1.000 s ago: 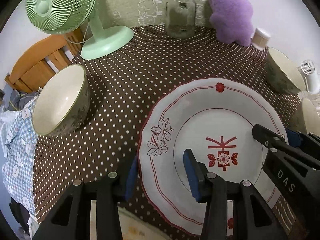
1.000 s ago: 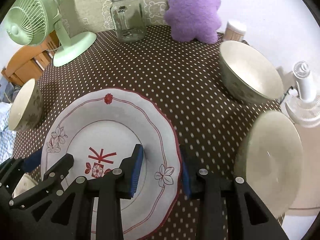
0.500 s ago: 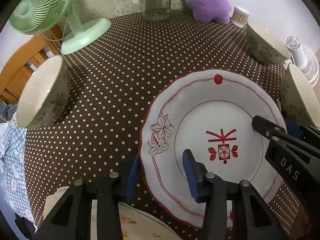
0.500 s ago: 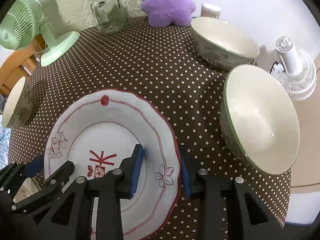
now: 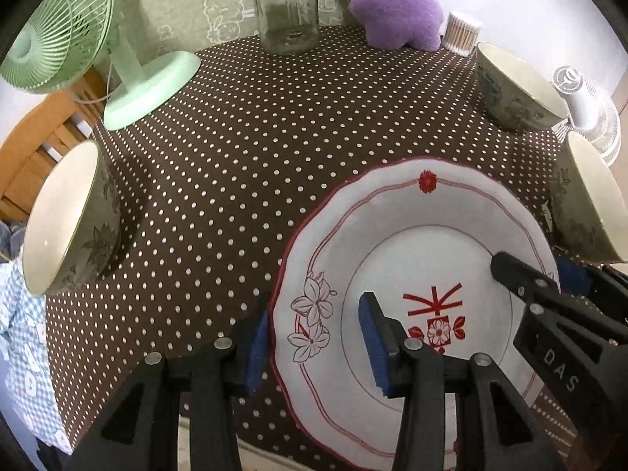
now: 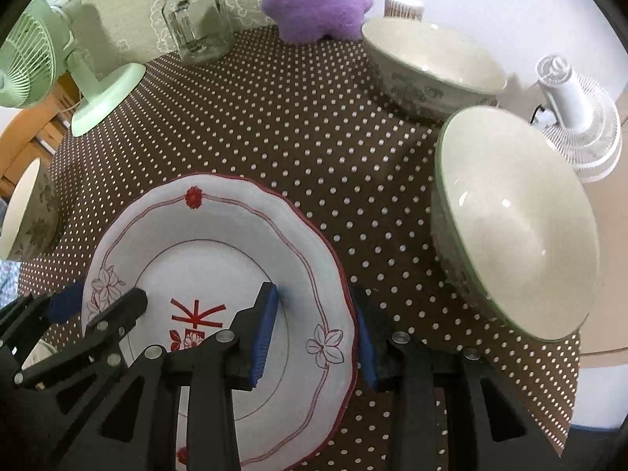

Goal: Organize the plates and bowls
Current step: 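Lift the red-pattern plate with both grippers toward the yellow-flower plate stack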

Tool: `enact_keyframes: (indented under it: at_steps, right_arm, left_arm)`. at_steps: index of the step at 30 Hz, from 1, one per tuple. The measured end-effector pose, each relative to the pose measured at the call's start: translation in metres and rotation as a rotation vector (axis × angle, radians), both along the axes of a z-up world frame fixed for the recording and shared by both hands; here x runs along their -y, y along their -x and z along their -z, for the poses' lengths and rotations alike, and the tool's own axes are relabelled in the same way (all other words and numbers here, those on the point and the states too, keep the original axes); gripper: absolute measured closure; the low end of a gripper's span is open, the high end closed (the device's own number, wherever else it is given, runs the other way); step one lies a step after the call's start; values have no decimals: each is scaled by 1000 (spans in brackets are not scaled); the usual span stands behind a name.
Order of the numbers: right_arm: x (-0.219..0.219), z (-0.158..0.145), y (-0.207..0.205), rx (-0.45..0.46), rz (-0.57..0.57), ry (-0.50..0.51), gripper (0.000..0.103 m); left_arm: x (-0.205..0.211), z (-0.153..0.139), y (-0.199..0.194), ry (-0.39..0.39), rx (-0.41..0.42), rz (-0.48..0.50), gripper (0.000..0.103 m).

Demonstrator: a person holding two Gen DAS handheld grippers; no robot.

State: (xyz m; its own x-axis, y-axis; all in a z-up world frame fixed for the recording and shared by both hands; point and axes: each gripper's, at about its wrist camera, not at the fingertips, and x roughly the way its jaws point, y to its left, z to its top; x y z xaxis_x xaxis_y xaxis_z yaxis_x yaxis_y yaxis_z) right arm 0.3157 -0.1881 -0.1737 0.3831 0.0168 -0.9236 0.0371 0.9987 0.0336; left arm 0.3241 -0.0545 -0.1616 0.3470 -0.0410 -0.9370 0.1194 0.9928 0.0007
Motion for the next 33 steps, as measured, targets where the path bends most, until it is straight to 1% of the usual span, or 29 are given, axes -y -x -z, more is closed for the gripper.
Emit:
enact_keyframes:
  at_steps: [9, 14, 18, 22, 26, 33]
  right_arm:
    - [-14, -38, 12, 55, -4, 20, 62]
    - [-28, -56, 32, 75, 1, 22, 62]
    - [-40, -65, 54, 82, 0, 20, 62]
    - [-52, -67, 76, 78, 5, 10, 62]
    - [-64, -64, 94, 67, 5, 11, 61]
    - [-83, -56, 125, 44, 14, 13, 61]
  left_arm:
    - [-18, -38, 21, 28, 46, -25, 60]
    - [-33, -52, 36, 35, 63, -35, 60]
    - [-51, -61, 59, 34, 77, -39, 60]
    - [-63, -61, 81, 22, 85, -37, 60]
    - [-77, -55, 105, 32, 64, -48, 60]
    - [-90, -50, 136, 31, 61, -40, 60]
